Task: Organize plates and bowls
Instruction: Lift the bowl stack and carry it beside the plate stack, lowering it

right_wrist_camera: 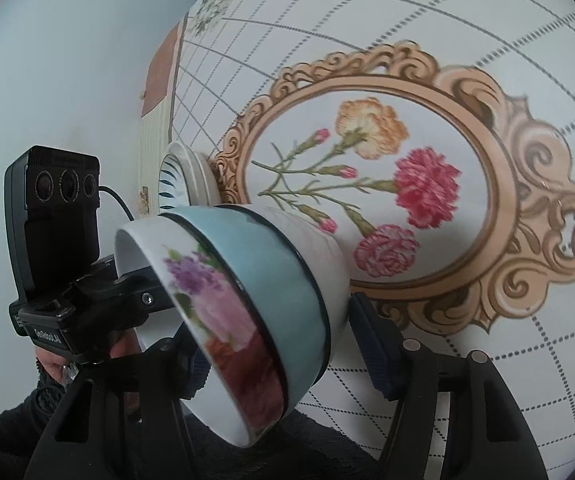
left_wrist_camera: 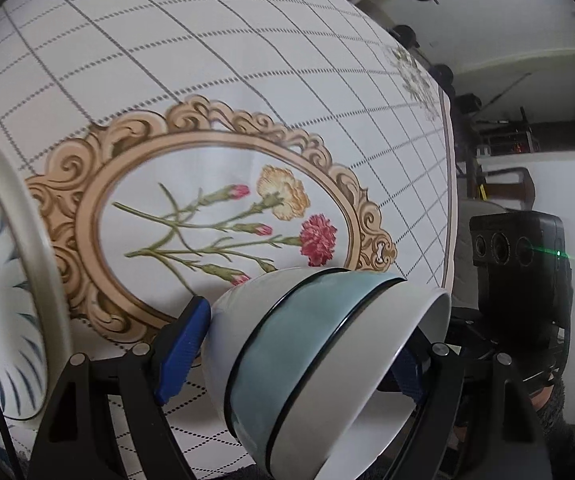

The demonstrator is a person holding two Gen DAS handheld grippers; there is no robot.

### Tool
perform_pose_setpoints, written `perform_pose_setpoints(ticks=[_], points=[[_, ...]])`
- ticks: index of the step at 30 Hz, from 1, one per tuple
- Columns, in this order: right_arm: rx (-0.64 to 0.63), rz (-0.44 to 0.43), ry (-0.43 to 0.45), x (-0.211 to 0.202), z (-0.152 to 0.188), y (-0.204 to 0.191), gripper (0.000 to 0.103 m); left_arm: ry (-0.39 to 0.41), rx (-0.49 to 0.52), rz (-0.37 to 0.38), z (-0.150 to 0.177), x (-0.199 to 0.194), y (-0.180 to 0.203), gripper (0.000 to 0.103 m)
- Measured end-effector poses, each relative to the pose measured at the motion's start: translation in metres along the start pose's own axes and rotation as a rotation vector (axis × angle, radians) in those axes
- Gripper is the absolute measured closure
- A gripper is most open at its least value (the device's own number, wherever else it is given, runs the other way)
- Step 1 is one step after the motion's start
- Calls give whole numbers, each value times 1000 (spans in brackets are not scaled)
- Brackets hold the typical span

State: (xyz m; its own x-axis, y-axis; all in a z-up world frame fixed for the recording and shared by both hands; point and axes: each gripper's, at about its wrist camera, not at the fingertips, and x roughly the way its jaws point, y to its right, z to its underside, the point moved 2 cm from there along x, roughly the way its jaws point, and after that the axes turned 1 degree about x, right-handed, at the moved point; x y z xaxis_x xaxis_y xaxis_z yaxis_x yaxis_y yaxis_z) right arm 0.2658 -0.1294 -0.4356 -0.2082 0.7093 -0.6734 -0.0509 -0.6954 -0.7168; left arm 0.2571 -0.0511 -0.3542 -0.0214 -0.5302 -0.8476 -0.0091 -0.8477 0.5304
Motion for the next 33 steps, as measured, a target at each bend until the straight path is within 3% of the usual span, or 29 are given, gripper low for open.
perform_pose_setpoints(ticks=[9,18,19,21,23,29,30,32,33], points=[[11,-19,-37,9,-8,-21,37,42,-24,-32,-5,-27,-13,22],[36,3,-23,26,-23,-46,38,56,-54,8,-13,-47,-47,23],[56,-11,-28,29,-24,-44,40,41,-65,1,-15,-42,-52,26],[80,-54,-43,38,-23,-43,45,-2,-68,56,-18,-29,-55,46],[56,11,-46,46,-22,-48,55,-20,-34,25,-19,-19,-46,48],[40,114,-38,56,-21,-48,55,-53,24,5,-22,-11,-33,48],[16,144,-38,56,-21,-50,55,-53,40,-33,-22,-12,-33,48],[-7,190,-34,55,-22,-51,50,-44,56,-83,-25,-23,-35,45],[-29,243,-25,53,-23,-53,38,-45,53,-103,-25,-29,-38,45]])
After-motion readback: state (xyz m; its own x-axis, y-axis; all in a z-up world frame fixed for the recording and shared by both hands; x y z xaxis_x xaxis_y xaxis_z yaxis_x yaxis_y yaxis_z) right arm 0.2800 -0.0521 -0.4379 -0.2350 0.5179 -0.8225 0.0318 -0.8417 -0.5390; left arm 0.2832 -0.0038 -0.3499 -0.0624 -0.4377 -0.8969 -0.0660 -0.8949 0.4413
